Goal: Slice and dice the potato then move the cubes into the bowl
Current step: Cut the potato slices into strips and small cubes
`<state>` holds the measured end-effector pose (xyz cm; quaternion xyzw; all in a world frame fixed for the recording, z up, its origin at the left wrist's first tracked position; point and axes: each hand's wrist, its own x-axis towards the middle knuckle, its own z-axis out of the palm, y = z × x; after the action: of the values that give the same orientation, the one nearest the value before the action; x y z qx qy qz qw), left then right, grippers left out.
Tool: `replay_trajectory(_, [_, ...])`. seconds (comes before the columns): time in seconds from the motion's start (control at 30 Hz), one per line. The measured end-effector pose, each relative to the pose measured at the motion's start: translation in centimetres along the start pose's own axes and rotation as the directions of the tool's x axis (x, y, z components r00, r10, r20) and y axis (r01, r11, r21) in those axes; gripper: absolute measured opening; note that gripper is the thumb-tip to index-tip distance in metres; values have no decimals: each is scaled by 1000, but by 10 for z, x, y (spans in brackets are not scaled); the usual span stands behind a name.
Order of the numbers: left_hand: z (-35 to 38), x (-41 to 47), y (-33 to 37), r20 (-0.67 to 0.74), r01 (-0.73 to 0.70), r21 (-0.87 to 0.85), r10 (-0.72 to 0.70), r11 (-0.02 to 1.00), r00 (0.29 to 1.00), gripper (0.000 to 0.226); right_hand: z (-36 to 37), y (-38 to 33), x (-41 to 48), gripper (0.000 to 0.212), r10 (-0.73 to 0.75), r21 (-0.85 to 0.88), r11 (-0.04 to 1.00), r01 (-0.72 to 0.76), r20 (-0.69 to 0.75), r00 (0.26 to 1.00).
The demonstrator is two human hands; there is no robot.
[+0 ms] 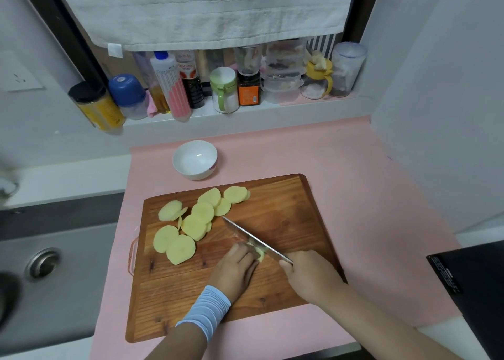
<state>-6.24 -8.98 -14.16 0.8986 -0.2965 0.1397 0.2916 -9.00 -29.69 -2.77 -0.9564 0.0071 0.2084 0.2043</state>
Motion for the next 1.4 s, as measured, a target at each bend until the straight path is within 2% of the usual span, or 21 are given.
replay_trajectory(0.2, [-2, -2, 2, 5, 20, 2, -20, 1000, 1000, 17, -4, -1, -2, 30, -17, 5, 1000, 17, -2, 1000])
replay_trajectory(0.47, [-7, 3, 8, -57, -8, -33, 6, 999, 998, 20, 0, -3, -28, 30, -135, -55, 990, 131, -97, 986])
replay_trajectory(0.87, [-4, 3, 1, -44, -8, -75, 4, 997, 999, 7, -9, 1, -15, 37, 18, -7, 1000, -17, 47, 999])
replay_trajectory(1.0, [-2, 2, 0, -40, -1, -79, -2, 997, 999, 6, -1, -9, 1, 33, 47, 13, 999, -48, 70, 996])
replay_trajectory(1.23, [0, -4, 1, -22, 8, -3, -8, 1000, 1000, 15, -1, -8, 2, 32, 45, 12, 999, -46, 60, 997])
replay_trajectory(1.4, [-1, -3, 2, -40, 5, -12, -6, 1000, 999, 16, -3, -12, -6, 32, 4, -16, 1000, -3, 36, 999])
